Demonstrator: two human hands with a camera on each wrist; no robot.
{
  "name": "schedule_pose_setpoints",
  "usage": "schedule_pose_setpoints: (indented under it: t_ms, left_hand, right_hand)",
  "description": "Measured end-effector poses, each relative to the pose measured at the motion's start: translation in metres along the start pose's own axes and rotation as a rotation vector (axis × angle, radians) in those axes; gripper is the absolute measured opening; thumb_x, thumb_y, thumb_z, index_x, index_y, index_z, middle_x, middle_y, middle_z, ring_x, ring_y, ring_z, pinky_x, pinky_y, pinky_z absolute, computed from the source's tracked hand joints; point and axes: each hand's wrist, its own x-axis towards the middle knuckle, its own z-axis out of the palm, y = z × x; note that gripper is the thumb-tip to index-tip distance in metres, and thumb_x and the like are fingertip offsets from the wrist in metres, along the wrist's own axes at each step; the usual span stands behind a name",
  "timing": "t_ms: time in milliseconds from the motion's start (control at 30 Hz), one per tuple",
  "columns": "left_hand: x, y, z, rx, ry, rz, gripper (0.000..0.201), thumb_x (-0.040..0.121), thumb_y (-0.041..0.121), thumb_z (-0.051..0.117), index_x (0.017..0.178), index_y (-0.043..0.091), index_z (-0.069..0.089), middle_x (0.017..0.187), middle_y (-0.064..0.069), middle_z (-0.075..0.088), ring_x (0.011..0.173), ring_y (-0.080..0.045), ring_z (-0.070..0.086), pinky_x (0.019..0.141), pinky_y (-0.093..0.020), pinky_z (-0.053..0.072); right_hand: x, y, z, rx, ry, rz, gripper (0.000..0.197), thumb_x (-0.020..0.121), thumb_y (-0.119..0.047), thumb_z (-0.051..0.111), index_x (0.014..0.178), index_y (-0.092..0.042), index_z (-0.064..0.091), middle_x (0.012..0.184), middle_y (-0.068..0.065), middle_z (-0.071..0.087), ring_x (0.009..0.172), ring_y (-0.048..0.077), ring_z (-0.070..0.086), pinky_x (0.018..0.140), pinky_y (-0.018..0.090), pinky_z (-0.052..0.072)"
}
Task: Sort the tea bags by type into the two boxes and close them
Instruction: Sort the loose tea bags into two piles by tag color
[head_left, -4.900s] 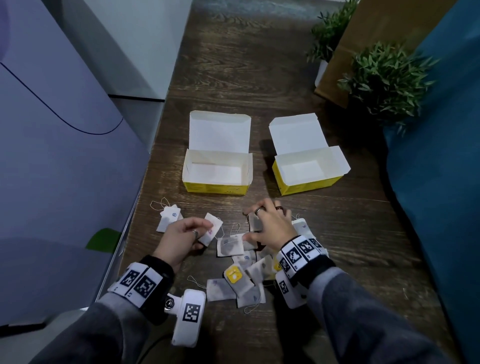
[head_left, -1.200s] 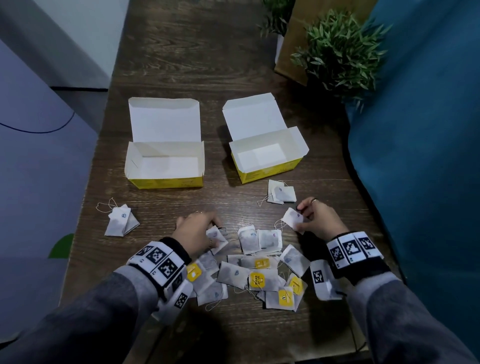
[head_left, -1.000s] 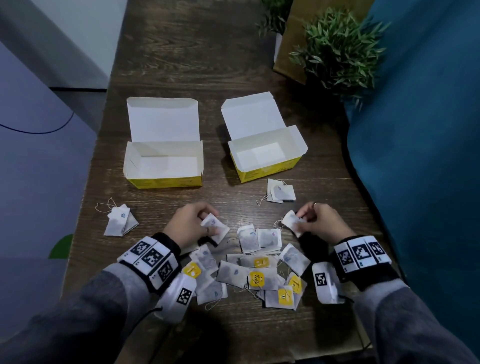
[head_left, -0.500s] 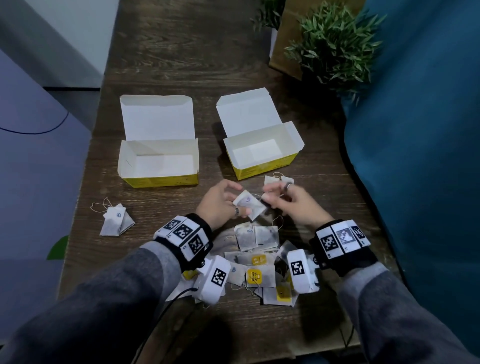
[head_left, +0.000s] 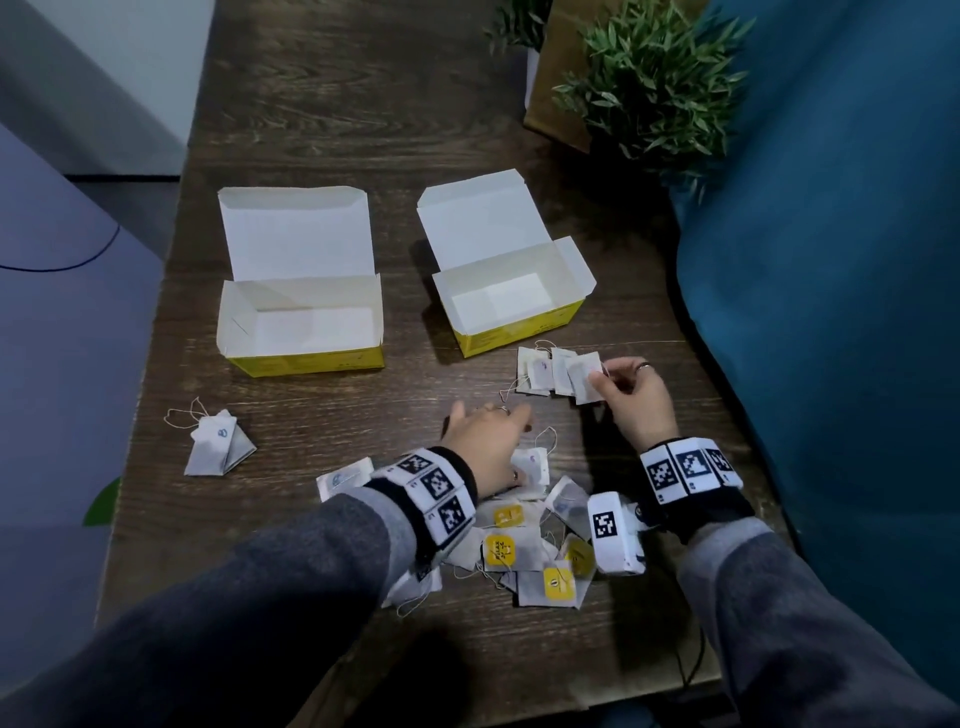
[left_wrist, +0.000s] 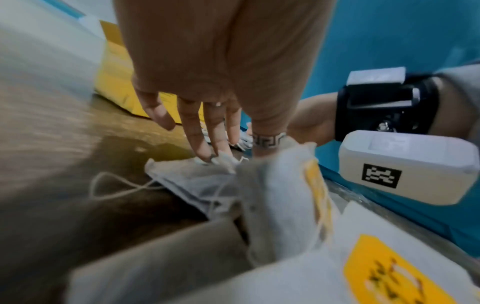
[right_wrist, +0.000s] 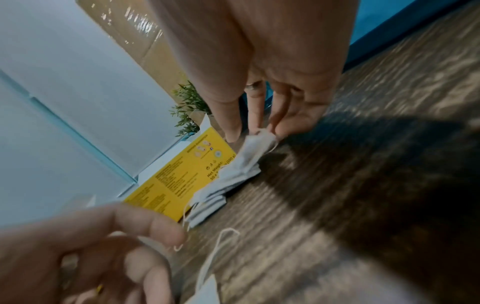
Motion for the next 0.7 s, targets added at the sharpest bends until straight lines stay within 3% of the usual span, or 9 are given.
schedule_pose_setpoints:
  t_ms: [67,133,267,333,400,467,533,600,700]
  left_hand:
    - [0.004,0.005,0.001,0.019,0.009,0.004,0.045,0.081,0.027,0.063,0.121,0.022,0.041,0.11,-0.003,0.062,0.115,-0.023,0.043,0.095,-0.044,0.023]
    - [0.004,0.006,0.001,-0.05,0.008,-0.024,0.037,0.082,0.019,0.059,0.116,0.024,0.045,0.104,0.001,0.064,0.114,-0.021,0.042,0.094,-0.042,0.021]
    - [0.0,0.0,0.002,-0.218,0.112,-0.031,0.02,0.083,0.019,0.06,0.098,0.032,0.055,0.082,0.011,0.063,0.099,-0.011,0.049,0.087,-0.037,0.022]
    - [-0.007,-0.007,-0.004,-0.423,0.129,-0.067,0.018,0.082,0.02,0.065,0.096,0.03,0.06,0.079,0.013,0.058,0.084,-0.006,0.05,0.086,-0.034,0.028]
    - [-0.02,-0.014,-0.014,-0.739,0.139,-0.081,0.017,0.081,0.012,0.068,0.096,0.02,0.064,0.078,0.009,0.058,0.074,-0.005,0.052,0.076,-0.019,0.041]
    - [-0.034,-0.022,-0.023,-0.96,0.157,-0.116,0.015,0.082,0.008,0.067,0.096,0.01,0.064,0.082,0.003,0.06,0.067,-0.004,0.055,0.059,-0.007,0.044]
    - [-0.047,-0.032,-0.029,-1.08,0.165,-0.175,0.009,0.084,0.006,0.063,0.093,0.006,0.061,0.081,-0.001,0.061,0.059,-0.001,0.059,0.054,-0.009,0.046]
    - [-0.058,-0.044,-0.032,-1.174,0.151,-0.239,0.003,0.087,0.006,0.06,0.087,0.007,0.058,0.078,-0.004,0.061,0.054,-0.003,0.061,0.052,-0.016,0.05]
    - [-0.073,-0.057,-0.035,-1.411,0.163,-0.302,0.01,0.089,-0.003,0.052,0.083,0.006,0.053,0.076,-0.012,0.057,0.051,-0.012,0.063,0.053,-0.023,0.054]
  right_hand:
    - [-0.002,0.004,-0.001,-0.04,0.056,-0.04,0.021,0.081,-0.029,0.07,0.092,-0.019,0.055,0.109,0.014,0.06,0.097,0.022,0.06,0.095,0.039,0.048]
    - [-0.009,0.003,-0.004,-0.02,0.047,-0.049,0.017,0.082,-0.027,0.069,0.087,-0.019,0.054,0.096,0.01,0.06,0.089,0.02,0.059,0.088,0.035,0.048]
    - [-0.037,-0.003,-0.013,0.007,-0.365,-0.041,0.016,0.08,-0.011,0.071,0.077,-0.019,0.058,0.072,-0.001,0.057,0.067,0.012,0.053,0.068,0.023,0.043]
    - [-0.048,-0.003,-0.018,-0.141,-0.578,-0.043,0.019,0.075,-0.009,0.075,0.082,-0.019,0.06,0.073,-0.003,0.059,0.068,0.012,0.054,0.064,0.016,0.043]
    - [-0.057,0.0,-0.022,-0.316,-0.675,-0.031,0.032,0.067,-0.013,0.083,0.09,-0.019,0.061,0.078,-0.005,0.058,0.073,0.011,0.054,0.065,0.014,0.042]
    - [-0.064,0.003,-0.022,-0.469,-0.667,-0.038,0.047,0.055,-0.023,0.089,0.092,-0.022,0.059,0.084,-0.006,0.057,0.078,0.012,0.054,0.069,0.023,0.044]
    - [-0.072,0.004,-0.018,-0.593,-0.641,-0.064,0.051,0.05,-0.029,0.089,0.089,-0.023,0.057,0.09,-0.006,0.058,0.082,0.013,0.055,0.071,0.029,0.046]
    - [-0.081,0.004,-0.011,-0.723,-0.599,-0.134,0.04,0.056,-0.029,0.084,0.086,-0.021,0.058,0.095,-0.003,0.059,0.088,0.016,0.056,0.07,0.028,0.045]
    - [-0.087,0.001,-0.005,-0.791,-0.575,-0.213,0.022,0.069,-0.023,0.074,0.084,-0.016,0.06,0.096,0.002,0.063,0.09,0.02,0.059,0.066,0.025,0.042]
